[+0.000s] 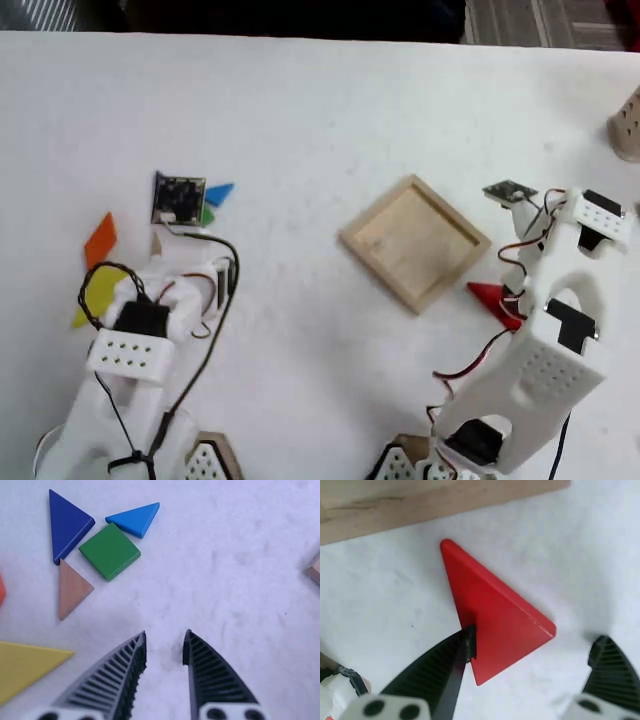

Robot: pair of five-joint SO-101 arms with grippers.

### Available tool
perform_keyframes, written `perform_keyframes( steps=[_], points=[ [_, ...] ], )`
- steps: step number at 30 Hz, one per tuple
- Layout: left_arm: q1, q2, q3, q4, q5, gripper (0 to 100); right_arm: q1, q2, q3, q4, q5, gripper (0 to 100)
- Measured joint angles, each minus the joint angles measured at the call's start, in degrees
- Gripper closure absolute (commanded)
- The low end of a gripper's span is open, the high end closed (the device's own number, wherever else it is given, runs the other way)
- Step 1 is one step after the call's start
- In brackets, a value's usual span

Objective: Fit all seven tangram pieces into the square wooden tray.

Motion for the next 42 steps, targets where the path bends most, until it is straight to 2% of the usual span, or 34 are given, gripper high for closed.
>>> perform_keyframes(
  steps=[33, 42],
  points=[
    [0.00, 0.00, 0.00, 0.00, 0.00, 86, -1.32, -8.53, 4.57, 0.09, -2.11, 65.2],
    [0.00, 0.00, 0.00, 0.00, 0.00, 86, -1.32, -6.42, 4.57, -3.52, -2.11, 65.2]
  ],
)
